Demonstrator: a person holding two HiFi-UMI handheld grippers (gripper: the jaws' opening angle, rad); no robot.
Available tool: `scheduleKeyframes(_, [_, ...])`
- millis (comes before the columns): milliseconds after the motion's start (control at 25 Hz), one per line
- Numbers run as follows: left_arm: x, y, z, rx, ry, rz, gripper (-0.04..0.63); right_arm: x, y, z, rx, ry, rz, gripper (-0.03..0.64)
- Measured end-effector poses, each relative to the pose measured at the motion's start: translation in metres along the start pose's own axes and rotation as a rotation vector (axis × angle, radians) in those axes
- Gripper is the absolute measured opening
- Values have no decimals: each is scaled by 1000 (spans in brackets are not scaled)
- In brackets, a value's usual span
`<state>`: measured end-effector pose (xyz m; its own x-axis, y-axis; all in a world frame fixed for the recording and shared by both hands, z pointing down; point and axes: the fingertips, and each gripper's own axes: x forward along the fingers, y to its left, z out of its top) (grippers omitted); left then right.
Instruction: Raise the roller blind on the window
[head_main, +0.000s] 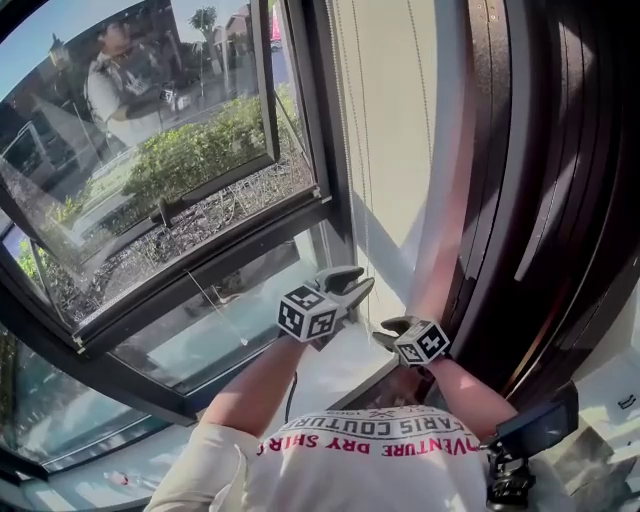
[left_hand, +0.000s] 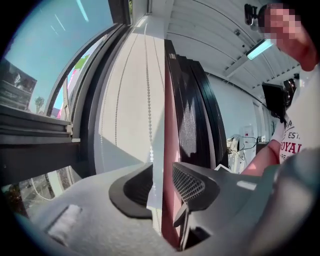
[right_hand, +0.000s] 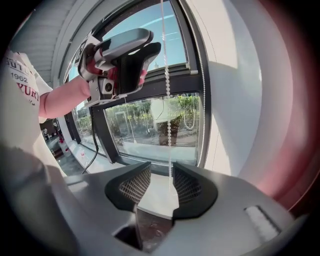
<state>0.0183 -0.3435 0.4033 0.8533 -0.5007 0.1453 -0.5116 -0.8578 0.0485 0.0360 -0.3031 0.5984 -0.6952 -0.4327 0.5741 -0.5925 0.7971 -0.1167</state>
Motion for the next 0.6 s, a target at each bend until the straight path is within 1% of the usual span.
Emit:
scheduleKeyframes(120, [-11, 5, -3, -52, -23, 27, 139, -4, 0, 12, -1, -50, -7, 158])
scheduleKeyframes(200, [-19, 8, -7, -78, -33, 42, 143, -5, 2, 20, -12, -73, 6, 189])
scheduleKeyframes(240, [-22, 6, -12, -93, -36, 41, 143, -7, 6, 21, -15, -82, 16, 215])
scheduleKeyframes(360, [-35, -11, -34, -125, -17, 8, 141, -17, 25, 22, -8, -108, 58, 227])
scheduleKeyframes(400, [-40, -18, -40, -121, -6, -7, 131, -20, 33, 25, -8, -116, 78, 208])
scheduleKeyframes(440, [-46, -23, -45, -111, 3, -14, 92, -23, 42, 29, -10, -124, 97, 146])
scheduleKeyframes(480, [-53, -27, -50, -101, 10, -11, 18, -26, 50, 34, -15, -133, 113, 76])
scheduleKeyframes(520, [-60, -30, -53, -97, 13, -4, 5, -28, 60, 39, -26, -141, 127, 3])
scheduleKeyframes(600, [-71, -39, -60, -108, 12, 6, 5, -31, 79, 44, -58, -144, 157, 5])
